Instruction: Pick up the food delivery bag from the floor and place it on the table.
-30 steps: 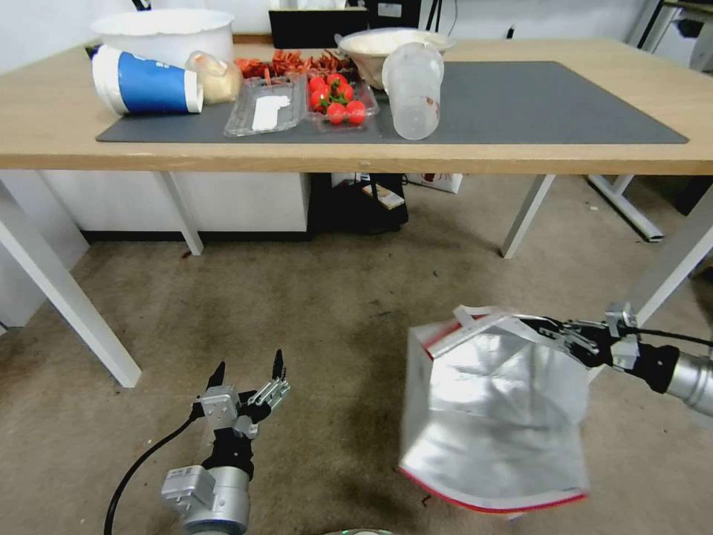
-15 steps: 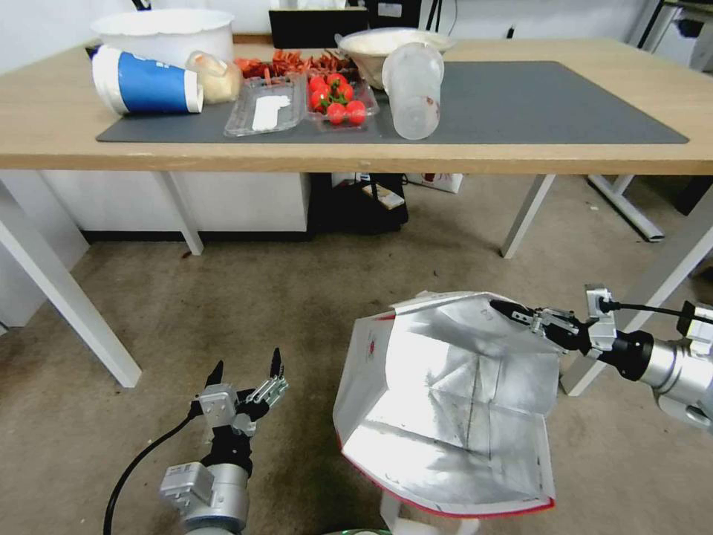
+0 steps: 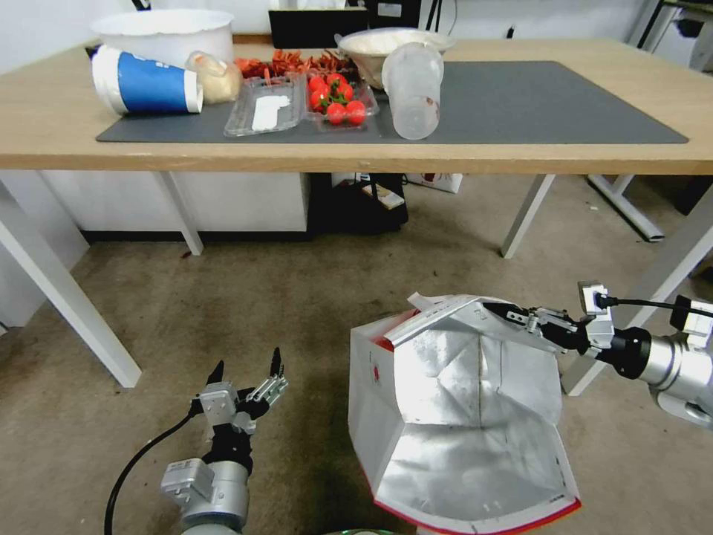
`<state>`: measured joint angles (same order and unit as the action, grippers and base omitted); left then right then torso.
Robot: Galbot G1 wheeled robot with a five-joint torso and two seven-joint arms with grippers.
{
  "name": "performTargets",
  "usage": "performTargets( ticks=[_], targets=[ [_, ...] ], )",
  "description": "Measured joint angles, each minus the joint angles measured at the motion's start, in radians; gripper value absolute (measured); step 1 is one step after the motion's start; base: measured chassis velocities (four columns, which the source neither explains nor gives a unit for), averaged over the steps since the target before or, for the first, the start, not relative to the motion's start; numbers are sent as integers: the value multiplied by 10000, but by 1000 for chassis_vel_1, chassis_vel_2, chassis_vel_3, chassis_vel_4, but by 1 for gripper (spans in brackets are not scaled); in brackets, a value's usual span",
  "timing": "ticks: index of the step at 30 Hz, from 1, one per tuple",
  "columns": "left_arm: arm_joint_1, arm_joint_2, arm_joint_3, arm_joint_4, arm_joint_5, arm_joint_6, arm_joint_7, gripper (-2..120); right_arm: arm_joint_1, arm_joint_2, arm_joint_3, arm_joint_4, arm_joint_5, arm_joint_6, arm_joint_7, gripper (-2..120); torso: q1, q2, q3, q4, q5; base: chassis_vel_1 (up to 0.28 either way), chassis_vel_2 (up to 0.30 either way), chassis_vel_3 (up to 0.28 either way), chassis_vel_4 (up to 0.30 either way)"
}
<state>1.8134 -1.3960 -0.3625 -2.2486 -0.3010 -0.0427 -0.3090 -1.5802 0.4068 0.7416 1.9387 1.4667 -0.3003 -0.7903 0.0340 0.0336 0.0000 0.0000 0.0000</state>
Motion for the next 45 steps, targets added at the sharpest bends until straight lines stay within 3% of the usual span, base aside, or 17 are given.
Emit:
performTargets(
  ticks=[14, 27, 45],
  targets=[
    [96, -7, 5, -256, 157, 308, -2, 100, -318, 283, -67, 257, -161, 8, -16, 0, 0, 0, -1, 0, 1, 0, 0, 0, 0],
    [132, -36, 66, -256, 90, -7, -163, 100, -404, 225, -67, 375, -254, 49, -76, 0, 1, 46, 25, 0, 0, 0, 0, 0, 0],
    [178, -39, 55, -330, 50, 39, -258, 100, -602, 143, 107, 678, -40, 26, -164, 0, 80, 837, 747, 0, -1, 0, 0, 0, 0]
  ],
)
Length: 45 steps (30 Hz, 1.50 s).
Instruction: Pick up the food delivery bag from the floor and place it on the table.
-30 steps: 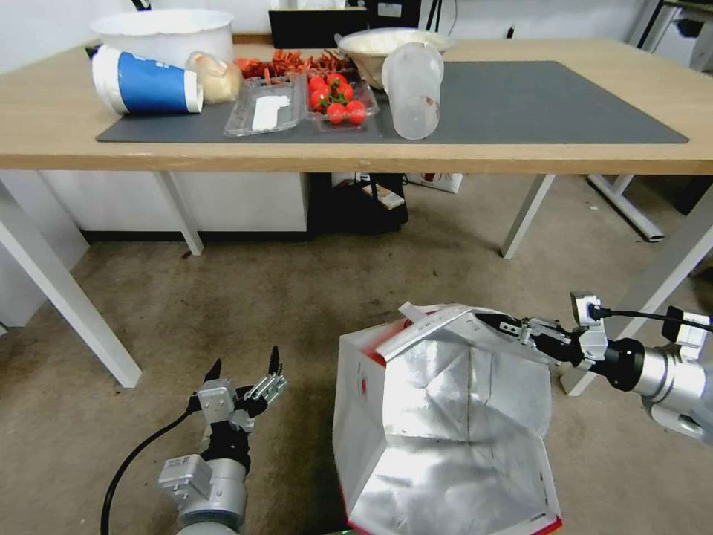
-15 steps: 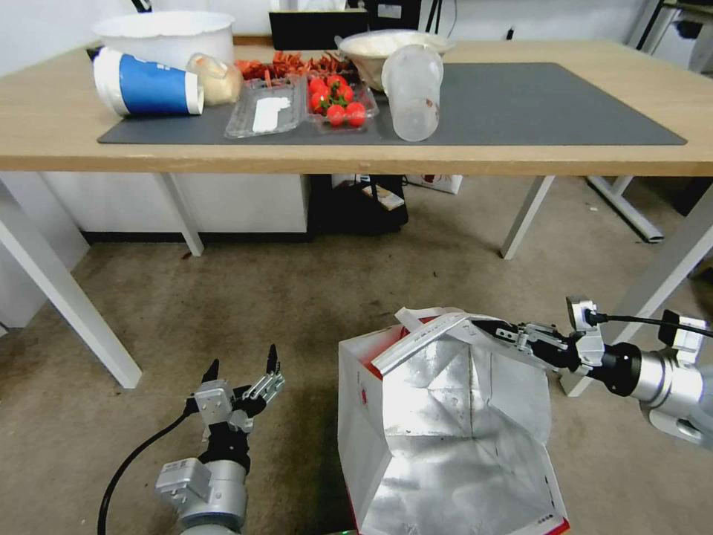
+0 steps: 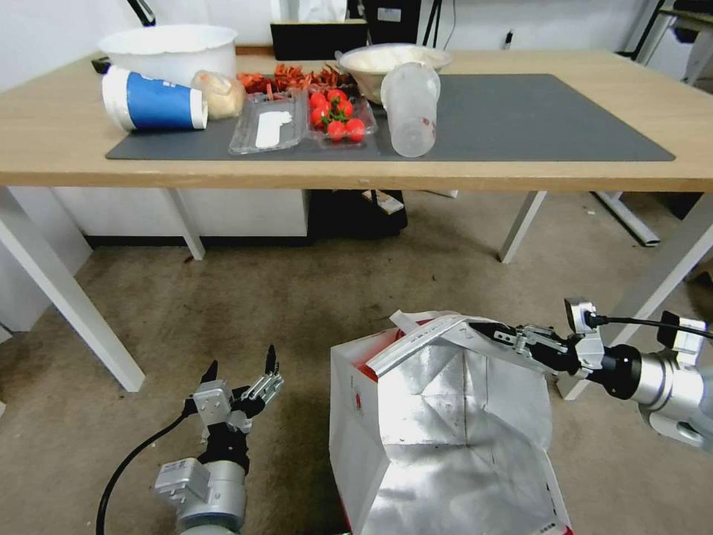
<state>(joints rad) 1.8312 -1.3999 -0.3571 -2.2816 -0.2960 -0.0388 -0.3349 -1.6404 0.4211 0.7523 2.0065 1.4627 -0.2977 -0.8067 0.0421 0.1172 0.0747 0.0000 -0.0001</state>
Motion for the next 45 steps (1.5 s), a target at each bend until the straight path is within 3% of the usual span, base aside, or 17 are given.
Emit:
performTargets(
  ticks=[13, 45],
  targets=[
    [52, -12, -46, -27, 18, -20, -29, 100, -113, -42, 45, 148, -36, -18, 16, 0, 53, 443, 391, 0, 0, 0, 0, 0, 0],
    [31, -75, -23, 84, 115, -5, -68, 100, -281, 99, 64, 81, -187, 4, -178, 0, 397, 1819, 1429, 0, 1, 0, 0, 0, 0]
  ],
)
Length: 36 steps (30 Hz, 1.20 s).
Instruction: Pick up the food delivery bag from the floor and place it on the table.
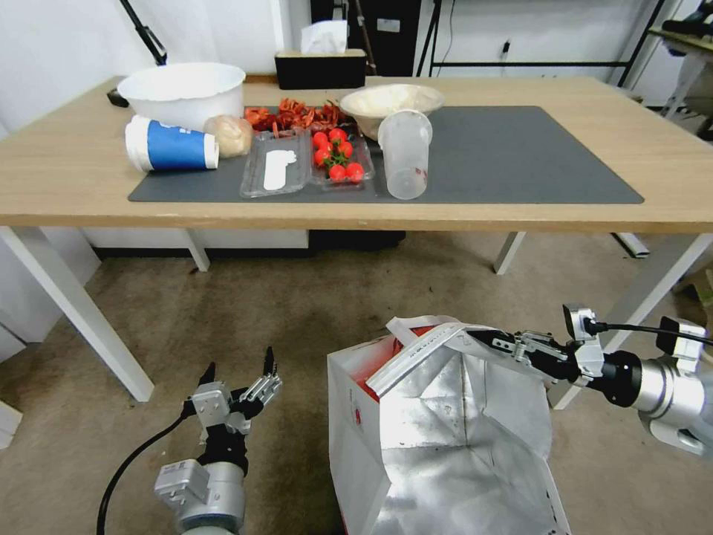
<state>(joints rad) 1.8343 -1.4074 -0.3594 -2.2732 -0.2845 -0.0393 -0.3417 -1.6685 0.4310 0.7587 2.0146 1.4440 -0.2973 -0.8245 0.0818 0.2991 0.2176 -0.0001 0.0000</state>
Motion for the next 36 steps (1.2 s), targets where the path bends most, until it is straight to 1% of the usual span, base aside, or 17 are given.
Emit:
performTargets(
  ticks=[4, 6, 8, 13, 16, 21, 28, 31, 33, 34, 36],
  targets=[
    [6, -7, 6, 0, 24, -5, -15, 100, 18, -23, 2, 0, -1, 3, 0, 0, 37, 137, 101, 1, 0, 0, 0, 0, 0],
    [6, -7, 6, 0, 24, -5, -15, 100, 18, -23, 2, 0, -1, 3, 0, 0, 37, 137, 101, 1, 0, 0, 0, 0, 0],
    [8, -3, 7, -5, 30, -8, -28, 100, 35, -33, 5, 0, -6, 14, -2, 0, 89, 323, 234, 1, 0, 0, 0, 0, 0],
    [10, -1, 8, -7, 30, -14, -32, 100, 6, -38, 17, 18, -4, 13, -14, 0, 134, 461, 328, 1, 0, 0, 0, 0, 0],
    [19, -1, 10, -13, 34, -25, -36, 100, -61, -50, 55, 57, 18, -9, -26, 0, 191, 646, 455, 0, 0, 0, 0, 0, 0],
    [29, 2, 11, -27, 47, -26, -42, 100, -113, -55, 75, 66, 25, -12, -41, 0, 246, 792, 548, 1, 0, 0, 0, 0, 0],
    [32, 6, 6, -41, 55, -33, -42, 100, -135, -40, 89, 81, 25, -13, -48, 0, 356, 1123, 766, 0, 0, 0, 0, 0, 0],
    [32, 7, 5, -41, 55, -34, -41, 100, -135, -32, 89, 81, 21, -13, -47, 0, 372, 1166, 794, 1, 0, 0, 0, 0, 0],
    [30, 12, 3, -35, 57, -38, -40, 100, -135, -23, 87, 81, 0, -13, -57, 0, 440, 1371, 928, 1, 0, 0, 0, 0, 0],
    [30, 12, 3, -35, 57, -38, -40, 100, -135, -23, 87, 81, 0, -13, -57, 0, 440, 1371, 928, 1, 0, 0, 0, 0, 0],
    [30, 15, 3, -34, 63, -38, -40, 100, -128, -30, 87, 79, -33, -13, -82, 0, 487, 1493, 1007, 0, 0, 0, 0, 0, 0]
  ],
)
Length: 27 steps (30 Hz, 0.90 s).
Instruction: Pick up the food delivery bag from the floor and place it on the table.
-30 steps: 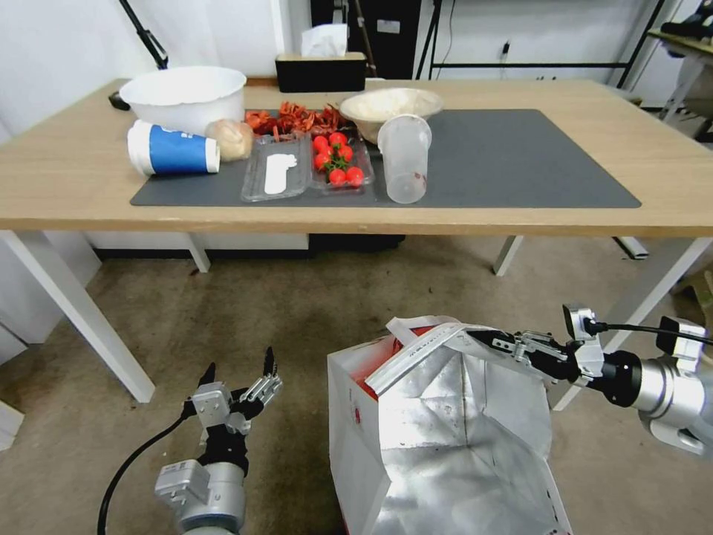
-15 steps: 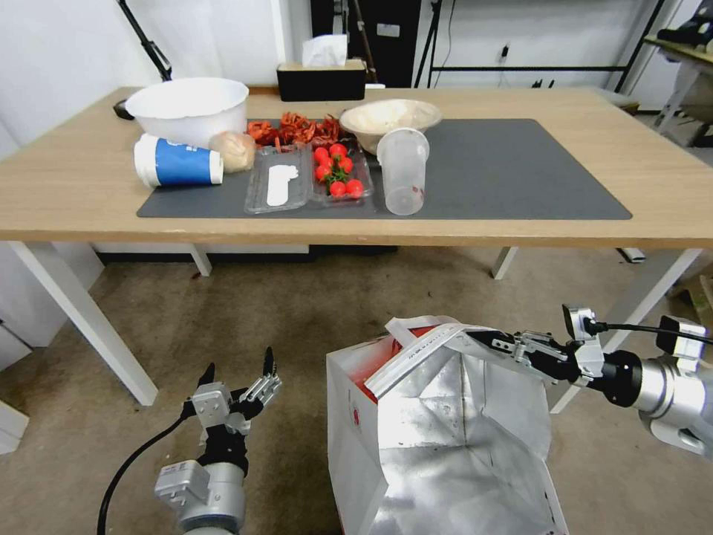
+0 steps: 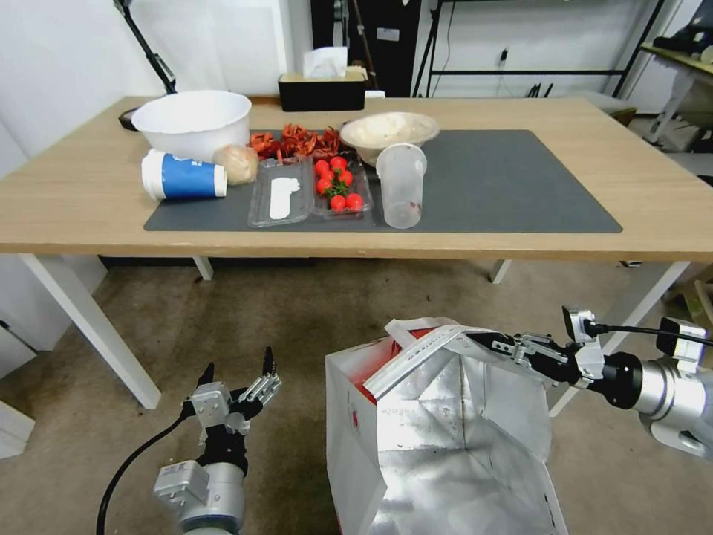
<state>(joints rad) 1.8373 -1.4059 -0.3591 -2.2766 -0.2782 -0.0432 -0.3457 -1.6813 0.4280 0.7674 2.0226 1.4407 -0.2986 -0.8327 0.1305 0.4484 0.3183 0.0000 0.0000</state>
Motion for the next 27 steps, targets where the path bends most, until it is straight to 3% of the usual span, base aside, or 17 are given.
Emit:
performTargets(
  ticks=[27],
  targets=[
    [-5, 16, -19, -3, 25, 13, -17, 100, -607, 113, 302, 245, -175, 4, -29, 0, 414, 1118, 707, 1, -1, 0, 0, 0, 0]
  ],
)
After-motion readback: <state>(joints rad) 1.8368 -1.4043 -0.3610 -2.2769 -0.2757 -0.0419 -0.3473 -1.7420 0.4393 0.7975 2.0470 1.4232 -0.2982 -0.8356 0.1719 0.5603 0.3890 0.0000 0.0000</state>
